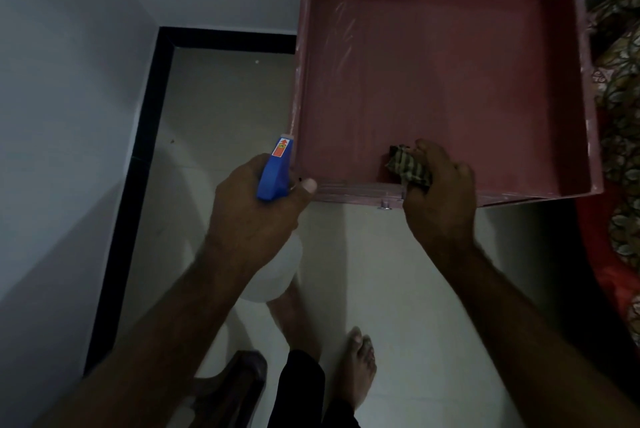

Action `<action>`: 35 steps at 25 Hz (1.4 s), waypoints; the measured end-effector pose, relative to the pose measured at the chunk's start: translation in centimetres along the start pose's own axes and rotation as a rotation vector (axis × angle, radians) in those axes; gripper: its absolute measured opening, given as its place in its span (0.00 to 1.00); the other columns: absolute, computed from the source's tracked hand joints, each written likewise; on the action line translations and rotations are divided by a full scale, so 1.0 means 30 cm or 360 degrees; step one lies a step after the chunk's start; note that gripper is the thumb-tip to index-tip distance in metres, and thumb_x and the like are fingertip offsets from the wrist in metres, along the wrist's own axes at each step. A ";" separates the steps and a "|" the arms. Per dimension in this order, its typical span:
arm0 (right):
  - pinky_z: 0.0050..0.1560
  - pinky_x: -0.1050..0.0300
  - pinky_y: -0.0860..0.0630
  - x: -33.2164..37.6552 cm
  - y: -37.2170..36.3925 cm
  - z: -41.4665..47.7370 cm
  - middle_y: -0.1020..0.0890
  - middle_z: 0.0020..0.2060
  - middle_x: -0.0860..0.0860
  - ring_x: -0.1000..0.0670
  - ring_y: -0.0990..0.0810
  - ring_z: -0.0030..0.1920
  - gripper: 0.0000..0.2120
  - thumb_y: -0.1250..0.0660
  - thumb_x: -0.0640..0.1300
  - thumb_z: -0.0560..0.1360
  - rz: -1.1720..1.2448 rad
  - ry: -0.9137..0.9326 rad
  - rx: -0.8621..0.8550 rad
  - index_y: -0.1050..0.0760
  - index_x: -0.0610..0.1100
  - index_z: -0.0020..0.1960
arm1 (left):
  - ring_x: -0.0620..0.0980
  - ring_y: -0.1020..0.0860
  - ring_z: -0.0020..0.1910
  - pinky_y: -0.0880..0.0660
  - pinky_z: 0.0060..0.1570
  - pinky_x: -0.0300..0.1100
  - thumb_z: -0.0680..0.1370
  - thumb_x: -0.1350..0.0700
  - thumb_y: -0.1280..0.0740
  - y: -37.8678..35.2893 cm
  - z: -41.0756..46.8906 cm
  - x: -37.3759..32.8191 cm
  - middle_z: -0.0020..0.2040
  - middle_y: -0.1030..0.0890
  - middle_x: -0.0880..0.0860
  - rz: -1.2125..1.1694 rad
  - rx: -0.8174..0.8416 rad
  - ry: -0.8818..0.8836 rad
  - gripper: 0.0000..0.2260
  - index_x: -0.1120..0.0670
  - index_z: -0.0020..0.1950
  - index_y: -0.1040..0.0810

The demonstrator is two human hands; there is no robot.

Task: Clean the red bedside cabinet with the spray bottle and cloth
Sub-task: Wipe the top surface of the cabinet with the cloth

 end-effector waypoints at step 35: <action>0.52 0.40 0.20 0.356 -0.245 0.030 0.19 0.53 0.47 0.39 0.21 0.55 0.39 0.30 0.28 0.59 0.0112 0.0322 0.0282 0.26 0.48 0.68 | 0.45 0.18 0.37 0.27 0.32 0.24 0.76 0.48 0.28 0.132 0.266 -0.012 0.40 0.18 0.55 0.0037 0.0089 -0.0050 0.12 0.56 0.48 0.23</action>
Point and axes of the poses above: each hand's wrist, its own z-axis towards the middle knuckle, its own y-axis out of the back of the hand, x = y × z, the point moved 4 cm from there along z, towards the middle knuckle
